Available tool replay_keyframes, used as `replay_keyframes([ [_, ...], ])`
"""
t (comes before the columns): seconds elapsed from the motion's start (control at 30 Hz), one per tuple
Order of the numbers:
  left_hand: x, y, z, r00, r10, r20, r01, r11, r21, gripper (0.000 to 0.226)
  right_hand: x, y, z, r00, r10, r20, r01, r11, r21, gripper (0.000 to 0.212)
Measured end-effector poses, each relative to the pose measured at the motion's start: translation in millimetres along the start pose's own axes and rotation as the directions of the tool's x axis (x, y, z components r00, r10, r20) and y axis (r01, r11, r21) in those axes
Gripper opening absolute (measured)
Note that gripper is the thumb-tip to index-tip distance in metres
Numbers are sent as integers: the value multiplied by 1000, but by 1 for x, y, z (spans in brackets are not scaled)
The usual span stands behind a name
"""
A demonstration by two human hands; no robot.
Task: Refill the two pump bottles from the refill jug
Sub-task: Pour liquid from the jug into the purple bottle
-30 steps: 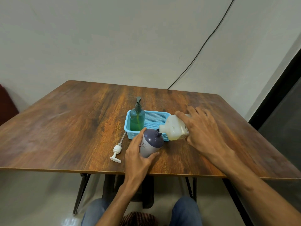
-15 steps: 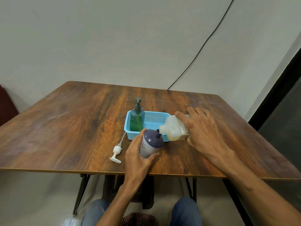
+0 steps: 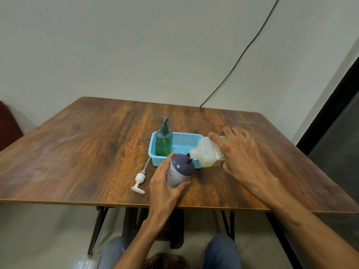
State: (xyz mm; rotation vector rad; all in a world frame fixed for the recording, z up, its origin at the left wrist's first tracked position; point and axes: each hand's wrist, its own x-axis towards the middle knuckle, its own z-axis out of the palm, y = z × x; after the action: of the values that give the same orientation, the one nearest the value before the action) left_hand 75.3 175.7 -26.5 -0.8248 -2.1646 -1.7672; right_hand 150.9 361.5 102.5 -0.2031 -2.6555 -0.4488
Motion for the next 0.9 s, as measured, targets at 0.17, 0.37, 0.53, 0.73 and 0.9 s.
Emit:
replay_keyframes([
  [0.17, 0, -2, 1, 1000, -6, 5, 6, 1000, 5, 92, -1, 0, 2, 1000, -8, -14, 8, 1000, -12, 87],
  [0.37, -1, -3, 2, 1000, -8, 3, 8, 1000, 10, 91, 0, 1, 5, 999, -11, -34, 10, 1000, -20, 87],
  [0.53, 0, -3, 2, 1000, -13, 2, 13, 1000, 14, 92, 1, 1, 5, 999, -9, -34, 8, 1000, -16, 88],
  [0.73, -1, -3, 1, 1000, -11, -3, 11, 1000, 5, 92, 1, 1, 4, 999, -17, -42, 16, 1000, -17, 86],
  [0.9, -1, 0, 1, 1000, -13, -5, 13, 1000, -6, 92, 1, 2, 4, 998, -27, -59, 26, 999, -19, 86],
])
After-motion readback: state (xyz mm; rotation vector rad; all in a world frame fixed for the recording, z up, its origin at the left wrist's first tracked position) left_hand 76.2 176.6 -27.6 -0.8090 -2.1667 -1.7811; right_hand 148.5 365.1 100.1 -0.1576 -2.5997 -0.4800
